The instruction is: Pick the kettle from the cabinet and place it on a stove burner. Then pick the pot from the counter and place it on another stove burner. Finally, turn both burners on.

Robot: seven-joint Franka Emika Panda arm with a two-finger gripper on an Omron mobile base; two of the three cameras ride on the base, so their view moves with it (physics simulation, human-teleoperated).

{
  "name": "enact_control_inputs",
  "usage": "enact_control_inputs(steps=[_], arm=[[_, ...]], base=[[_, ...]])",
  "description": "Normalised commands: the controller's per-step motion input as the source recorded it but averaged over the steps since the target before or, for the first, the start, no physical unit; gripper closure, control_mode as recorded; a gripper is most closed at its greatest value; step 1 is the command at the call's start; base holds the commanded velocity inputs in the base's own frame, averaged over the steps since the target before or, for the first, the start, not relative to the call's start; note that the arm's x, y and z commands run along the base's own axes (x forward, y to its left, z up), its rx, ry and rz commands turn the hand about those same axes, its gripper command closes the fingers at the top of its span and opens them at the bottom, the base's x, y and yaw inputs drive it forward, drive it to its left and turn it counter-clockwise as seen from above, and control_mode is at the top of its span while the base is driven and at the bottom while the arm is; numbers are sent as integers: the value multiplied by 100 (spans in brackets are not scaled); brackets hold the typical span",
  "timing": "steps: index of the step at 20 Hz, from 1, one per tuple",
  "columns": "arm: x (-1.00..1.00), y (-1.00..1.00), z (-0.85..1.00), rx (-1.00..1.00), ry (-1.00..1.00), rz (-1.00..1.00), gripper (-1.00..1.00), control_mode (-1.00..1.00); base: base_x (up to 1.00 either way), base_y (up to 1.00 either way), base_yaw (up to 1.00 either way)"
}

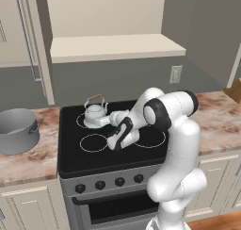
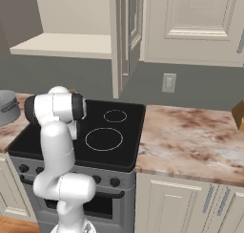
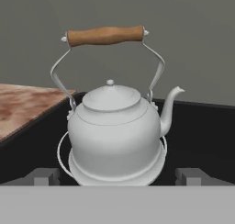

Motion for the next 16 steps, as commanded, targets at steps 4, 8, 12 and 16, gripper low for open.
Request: enact_control_inputs(steps=[4,8,12,16], arm=[[9,15,-6,0,0,0,-100,-100],[11,11,-6,0,0,0,-100,-100],[15,7,-6,0,0,0,-100,-100],[19,3,-5,0,0,0,-100,-100]], base=[[0,0,0],[0,0,0],[0,0,0],[0,0,0]])
